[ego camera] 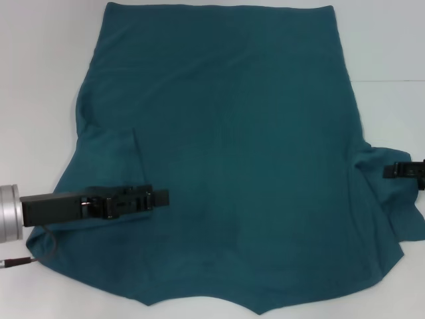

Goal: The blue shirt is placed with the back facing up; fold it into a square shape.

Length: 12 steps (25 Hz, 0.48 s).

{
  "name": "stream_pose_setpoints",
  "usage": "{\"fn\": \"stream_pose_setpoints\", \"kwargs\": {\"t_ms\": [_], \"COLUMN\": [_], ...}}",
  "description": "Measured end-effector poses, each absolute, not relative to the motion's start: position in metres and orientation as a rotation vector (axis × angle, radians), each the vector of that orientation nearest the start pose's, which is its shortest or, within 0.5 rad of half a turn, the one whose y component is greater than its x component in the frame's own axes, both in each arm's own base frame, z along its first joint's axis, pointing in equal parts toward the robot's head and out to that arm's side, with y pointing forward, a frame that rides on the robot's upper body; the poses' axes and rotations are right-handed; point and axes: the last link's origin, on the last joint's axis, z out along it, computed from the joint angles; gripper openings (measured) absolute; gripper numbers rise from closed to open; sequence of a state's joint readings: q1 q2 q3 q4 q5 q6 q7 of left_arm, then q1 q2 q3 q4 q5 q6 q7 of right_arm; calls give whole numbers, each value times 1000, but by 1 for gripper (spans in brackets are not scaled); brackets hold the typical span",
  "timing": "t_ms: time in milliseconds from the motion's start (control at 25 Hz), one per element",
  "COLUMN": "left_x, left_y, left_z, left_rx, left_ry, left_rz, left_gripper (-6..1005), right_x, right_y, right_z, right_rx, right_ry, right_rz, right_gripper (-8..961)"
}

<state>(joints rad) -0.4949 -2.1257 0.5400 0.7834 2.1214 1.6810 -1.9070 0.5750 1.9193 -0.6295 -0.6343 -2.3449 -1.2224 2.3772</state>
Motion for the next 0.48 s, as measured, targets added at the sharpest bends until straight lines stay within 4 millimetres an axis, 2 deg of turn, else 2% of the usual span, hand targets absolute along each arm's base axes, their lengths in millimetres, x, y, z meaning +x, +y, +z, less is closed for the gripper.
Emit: {"fn": "stream_pose_setpoints", "kwargs": {"t_ms": [480], "left_x": [-267], "left_y": [316], "left_z": [14], "left_rx": [-2536], "left_ry": [-1361], "left_rz": [-847], "left_gripper": [656], "right_x": [342], "right_y": [373], "right_z": [58], "right_rx": [-1965], "right_ry": [1760], "right_rz": [329], "right_gripper": [871]}}
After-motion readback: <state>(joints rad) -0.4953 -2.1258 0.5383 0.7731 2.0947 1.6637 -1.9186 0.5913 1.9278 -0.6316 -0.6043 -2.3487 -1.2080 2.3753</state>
